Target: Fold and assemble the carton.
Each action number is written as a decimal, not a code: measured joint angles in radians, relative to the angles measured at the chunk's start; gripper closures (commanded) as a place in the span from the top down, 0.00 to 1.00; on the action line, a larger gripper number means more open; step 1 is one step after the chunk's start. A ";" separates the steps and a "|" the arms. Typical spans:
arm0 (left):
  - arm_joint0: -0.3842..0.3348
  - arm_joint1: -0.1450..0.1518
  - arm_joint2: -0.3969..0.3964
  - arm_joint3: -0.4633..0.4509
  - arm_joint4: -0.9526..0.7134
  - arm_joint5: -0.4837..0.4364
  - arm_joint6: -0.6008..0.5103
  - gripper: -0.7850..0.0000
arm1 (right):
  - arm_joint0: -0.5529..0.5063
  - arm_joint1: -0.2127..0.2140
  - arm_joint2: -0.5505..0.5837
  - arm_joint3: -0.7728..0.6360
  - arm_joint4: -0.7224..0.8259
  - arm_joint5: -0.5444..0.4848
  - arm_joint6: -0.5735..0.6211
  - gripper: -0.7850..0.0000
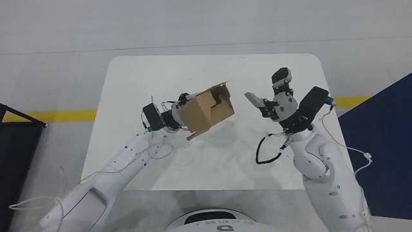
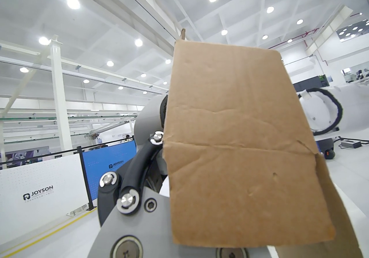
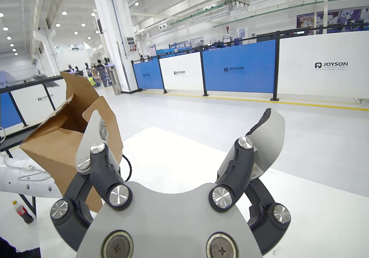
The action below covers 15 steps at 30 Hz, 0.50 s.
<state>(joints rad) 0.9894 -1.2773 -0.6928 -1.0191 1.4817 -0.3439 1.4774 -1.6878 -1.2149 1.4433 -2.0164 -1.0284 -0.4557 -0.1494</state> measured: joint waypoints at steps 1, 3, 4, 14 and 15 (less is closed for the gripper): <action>-0.006 -0.004 0.006 0.007 0.001 0.004 0.003 0.00 | 0.008 0.000 -0.006 -0.003 -0.001 0.004 0.021 1.00; -0.013 -0.009 0.014 0.015 -0.001 0.009 0.008 0.00 | 0.023 0.000 -0.012 -0.002 -0.001 0.013 0.043 1.00; -0.016 -0.011 0.019 0.019 -0.001 0.012 0.011 0.00 | 0.032 -0.001 -0.017 0.001 0.003 0.016 0.052 1.00; -0.026 -0.019 0.041 0.044 -0.011 0.036 0.035 0.00 | 0.102 0.001 -0.089 0.008 -0.020 -0.006 0.213 1.00; -0.026 -0.019 0.042 0.045 -0.012 0.038 0.037 0.00 | 0.104 0.001 -0.092 0.006 -0.019 -0.005 0.220 1.00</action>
<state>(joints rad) 0.9631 -1.2963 -0.6505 -0.9743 1.4699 -0.3058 1.5143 -1.5834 -1.2142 1.3515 -2.0102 -1.0472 -0.4609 0.0710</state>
